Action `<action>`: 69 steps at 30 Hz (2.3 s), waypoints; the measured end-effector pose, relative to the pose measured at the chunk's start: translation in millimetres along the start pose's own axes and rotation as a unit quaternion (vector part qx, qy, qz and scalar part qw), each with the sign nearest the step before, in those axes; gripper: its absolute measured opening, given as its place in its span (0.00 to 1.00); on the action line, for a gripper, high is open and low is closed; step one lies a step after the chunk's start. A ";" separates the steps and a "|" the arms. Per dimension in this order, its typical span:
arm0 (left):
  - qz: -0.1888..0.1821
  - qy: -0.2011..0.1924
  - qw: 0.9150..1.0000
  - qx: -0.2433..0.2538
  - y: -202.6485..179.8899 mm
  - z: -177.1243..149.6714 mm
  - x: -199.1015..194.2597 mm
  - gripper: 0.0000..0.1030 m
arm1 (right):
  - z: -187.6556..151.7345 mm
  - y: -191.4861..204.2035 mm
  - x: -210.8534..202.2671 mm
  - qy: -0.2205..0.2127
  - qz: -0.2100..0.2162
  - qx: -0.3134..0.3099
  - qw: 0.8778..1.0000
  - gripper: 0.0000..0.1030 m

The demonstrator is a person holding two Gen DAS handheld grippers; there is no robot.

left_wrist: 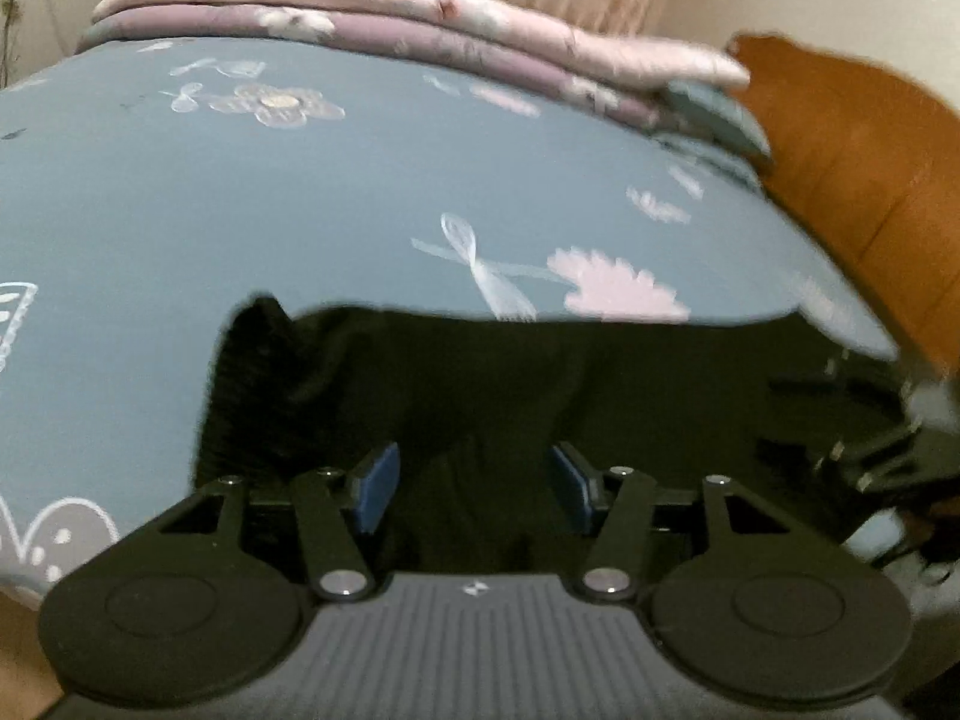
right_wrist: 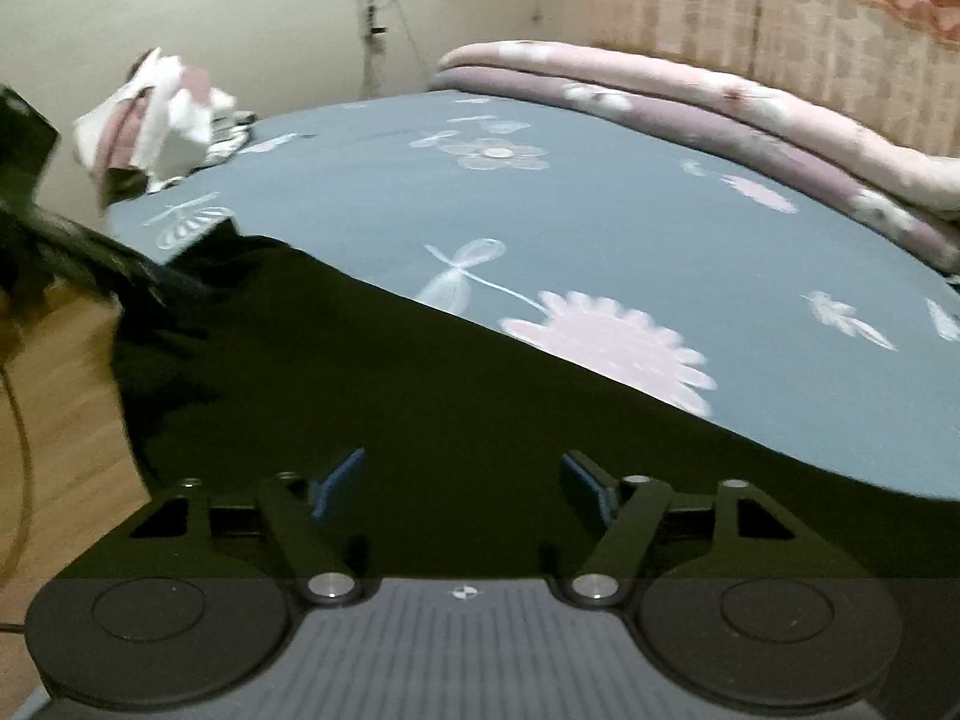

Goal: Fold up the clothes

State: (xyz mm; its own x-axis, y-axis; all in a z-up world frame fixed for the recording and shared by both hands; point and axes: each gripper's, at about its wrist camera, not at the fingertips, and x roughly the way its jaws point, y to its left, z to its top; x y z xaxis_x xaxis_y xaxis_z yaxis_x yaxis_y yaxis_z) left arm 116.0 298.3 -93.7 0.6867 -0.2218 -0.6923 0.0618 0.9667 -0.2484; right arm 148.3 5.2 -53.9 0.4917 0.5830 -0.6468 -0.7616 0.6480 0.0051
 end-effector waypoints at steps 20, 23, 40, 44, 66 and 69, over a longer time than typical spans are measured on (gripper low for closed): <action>0.022 -0.018 0.994 0.110 -53.3 -54.4 -27.7 0.63 | -45.5 61.1 -19.0 0.046 0.013 -0.159 0.986 0.46; 0.027 -0.029 0.989 0.140 -66.4 -55.7 -29.2 0.63 | -50.0 77.7 -21.1 0.046 0.024 -0.203 0.978 0.26; 0.003 -0.036 0.993 0.109 -60.8 -59.3 -37.1 0.64 | -61.7 109.1 -4.0 0.057 0.021 -0.330 0.942 0.21; 0.004 -0.035 0.993 0.109 -60.1 -58.3 -36.5 0.64 | -53.4 108.5 -8.3 0.051 0.023 -0.316 0.947 0.07; 0.009 -0.042 0.983 0.177 -68.6 -62.5 -41.5 0.64 | -41.1 101.1 -20.3 0.062 0.027 -0.299 0.952 0.11; 0.010 -0.036 0.977 0.212 -78.7 -66.2 -38.0 0.65 | -41.1 104.1 -16.6 0.060 0.022 -0.314 0.947 0.21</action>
State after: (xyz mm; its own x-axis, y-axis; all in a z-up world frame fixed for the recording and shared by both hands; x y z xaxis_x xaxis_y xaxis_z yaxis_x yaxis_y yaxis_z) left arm 37.1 222.3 -92.7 0.7395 -0.2070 -0.6406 0.3313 0.9402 0.0786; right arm 43.4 42.9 -74.0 0.4310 0.5184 -0.7386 -0.8997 0.1837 -0.3961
